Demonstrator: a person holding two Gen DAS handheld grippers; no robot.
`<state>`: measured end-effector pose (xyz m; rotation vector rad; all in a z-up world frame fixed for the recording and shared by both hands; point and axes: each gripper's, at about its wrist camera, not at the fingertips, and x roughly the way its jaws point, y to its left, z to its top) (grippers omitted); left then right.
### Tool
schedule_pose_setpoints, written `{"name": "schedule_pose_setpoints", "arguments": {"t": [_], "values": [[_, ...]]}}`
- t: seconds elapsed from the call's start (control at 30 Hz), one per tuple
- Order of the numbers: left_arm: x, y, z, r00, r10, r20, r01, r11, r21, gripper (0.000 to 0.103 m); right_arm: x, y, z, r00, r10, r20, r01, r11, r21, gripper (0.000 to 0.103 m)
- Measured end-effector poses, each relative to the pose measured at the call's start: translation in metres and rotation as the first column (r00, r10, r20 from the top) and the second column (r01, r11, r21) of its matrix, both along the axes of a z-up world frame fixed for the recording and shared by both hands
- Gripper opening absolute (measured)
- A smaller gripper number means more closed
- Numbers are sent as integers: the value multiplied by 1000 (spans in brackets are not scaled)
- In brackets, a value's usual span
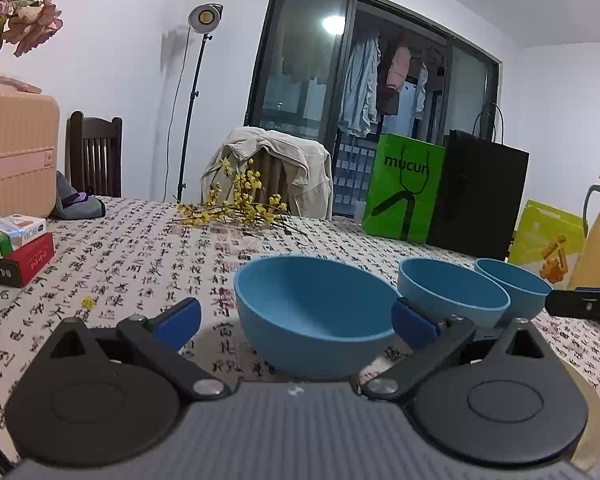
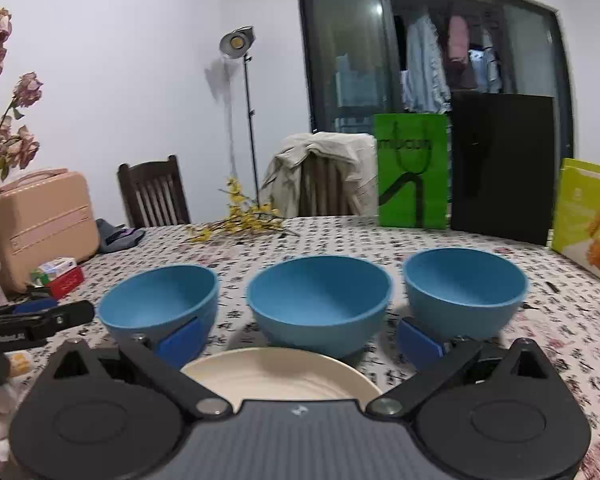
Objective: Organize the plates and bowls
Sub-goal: 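Withdraw both open grippers up from the plate stack, then move both open grippers down to the rims of the blue bowls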
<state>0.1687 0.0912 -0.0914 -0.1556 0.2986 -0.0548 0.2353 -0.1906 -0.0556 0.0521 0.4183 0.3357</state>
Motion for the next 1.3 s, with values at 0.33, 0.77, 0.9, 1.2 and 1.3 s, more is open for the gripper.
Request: {"name": "schedule_pose_setpoints", "arguments": {"t": [0.33,0.77,0.9,1.2,1.3], "values": [[17,14,22,1000,14,-4,-14,1000,-9,103,32,23,24,991,89,-96,-88,996,11,103],[53,49,57,995,22,-94,-25,999,-32,103,79,48,47,959,157,-238,-138,986,95,103],[70,56,61,985,10,-171,-19,998,-52,103,94,61,43,933,178,-314,-150,982,110,98],[105,57,50,939,-3,-344,-16,999,-52,103,116,97,34,885,199,-420,-175,980,96,89],[113,59,45,921,4,-389,-28,998,-55,103,125,103,31,867,198,-457,-175,980,92,79]]}}
